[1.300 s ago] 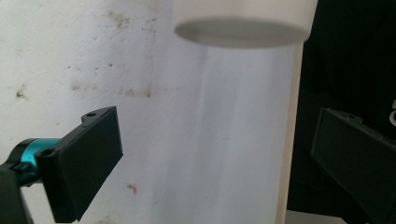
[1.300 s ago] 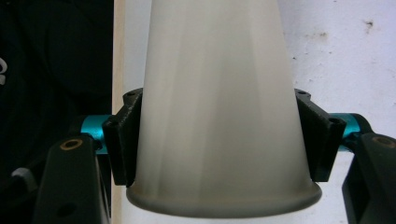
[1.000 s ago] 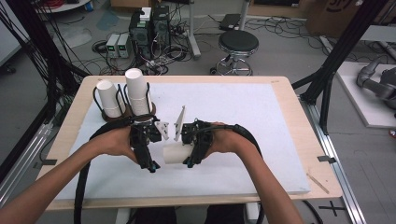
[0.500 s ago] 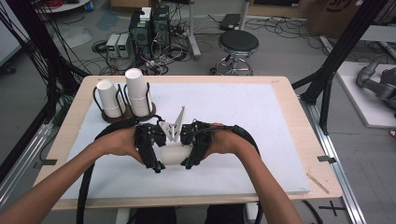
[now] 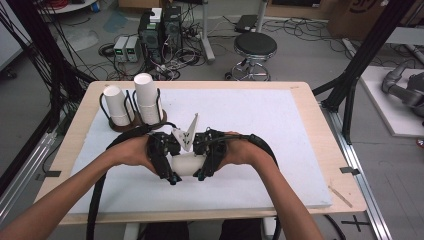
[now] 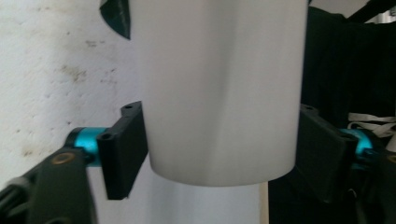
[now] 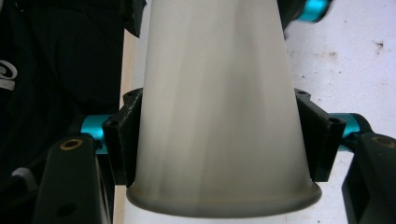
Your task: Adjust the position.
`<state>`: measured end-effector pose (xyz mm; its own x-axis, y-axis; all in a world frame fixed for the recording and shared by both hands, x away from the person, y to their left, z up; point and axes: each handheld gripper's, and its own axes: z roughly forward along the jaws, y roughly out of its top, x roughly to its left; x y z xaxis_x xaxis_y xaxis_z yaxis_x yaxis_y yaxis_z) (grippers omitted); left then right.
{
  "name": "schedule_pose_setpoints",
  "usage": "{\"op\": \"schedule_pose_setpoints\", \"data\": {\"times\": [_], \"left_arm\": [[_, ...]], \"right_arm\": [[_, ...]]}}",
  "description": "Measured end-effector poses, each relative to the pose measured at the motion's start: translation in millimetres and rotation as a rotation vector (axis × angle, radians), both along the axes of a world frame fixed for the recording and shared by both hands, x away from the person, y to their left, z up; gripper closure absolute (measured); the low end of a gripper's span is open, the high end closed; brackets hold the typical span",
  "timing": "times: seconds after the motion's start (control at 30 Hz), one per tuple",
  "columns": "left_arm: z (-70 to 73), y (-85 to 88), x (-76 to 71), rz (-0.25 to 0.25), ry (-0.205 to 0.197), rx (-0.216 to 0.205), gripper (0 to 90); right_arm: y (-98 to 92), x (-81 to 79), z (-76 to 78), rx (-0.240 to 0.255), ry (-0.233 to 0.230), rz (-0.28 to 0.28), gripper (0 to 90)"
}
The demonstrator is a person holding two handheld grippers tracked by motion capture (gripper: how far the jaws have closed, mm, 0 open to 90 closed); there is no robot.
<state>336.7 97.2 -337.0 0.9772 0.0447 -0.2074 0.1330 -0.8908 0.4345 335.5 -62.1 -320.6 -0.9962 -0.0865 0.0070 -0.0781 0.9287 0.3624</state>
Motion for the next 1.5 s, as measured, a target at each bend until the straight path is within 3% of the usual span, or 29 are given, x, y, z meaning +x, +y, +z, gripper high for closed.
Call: {"op": "schedule_pose_setpoints", "data": {"times": [0.03, 0.1, 0.43, 0.53, 0.57, 0.67, 0.9, 0.93, 1.03, 1.17, 1.5], "left_arm": [[-1.7, -0.6, -2.0, 0.029, 0.007, -0.024, 27.6], [-0.8, -0.1, -0.7, 0.013, -0.005, -0.010, 33.6], [0.4, 1.2, 1.4, -0.004, -0.020, 0.016, 35.3], [-0.9, 1.1, -0.6, 0.018, -0.013, -0.003, 35.2], [-0.3, 1.4, 0.7, -0.005, -0.023, 0.008, 35.2], [-0.4, 1.6, 0.0, -0.009, -0.029, 0.031, 35.2], [-0.4, 1.3, 0.9, -0.022, -0.044, 0.049, 35.2], [0.1, 1.4, 1.8, -0.038, -0.045, 0.068, 35.2], [-2.8, -0.1, -0.8, -0.017, -0.035, 0.058, 35.2], [-4.4, -1.9, -0.4, -0.039, -0.053, 0.076, 35.2], [-7.1, -4.3, -3.1, -0.029, -0.037, 0.080, 35.1]], "right_arm": [[0.0, 0.0, -0.1, 0.002, 0.000, 0.001, 29.3], [-0.1, 0.3, 0.0, 0.001, 0.004, 0.003, 29.4], [0.6, 0.8, -1.2, 0.002, 0.004, 0.000, 29.1], [1.0, 0.6, -1.4, 0.005, 0.001, -0.001, 25.4], [1.0, 0.6, -1.6, 0.008, 0.003, 0.001, 23.9], [1.0, 0.4, -2.1, 0.015, 0.010, 0.004, 18.5], [0.2, 0.9, 0.8, 0.056, 0.009, -0.007, 17.0], [-0.3, 1.0, 1.4, 0.060, 0.007, -0.014, 16.9], [-2.7, 1.6, 4.8, 0.092, 0.009, -0.025, 17.0], [-5.9, 1.9, 10.6, 0.141, 0.014, -0.024, 17.0], [-10.6, 2.2, 15.7, 0.173, -0.001, -0.031, 17.0]]}}
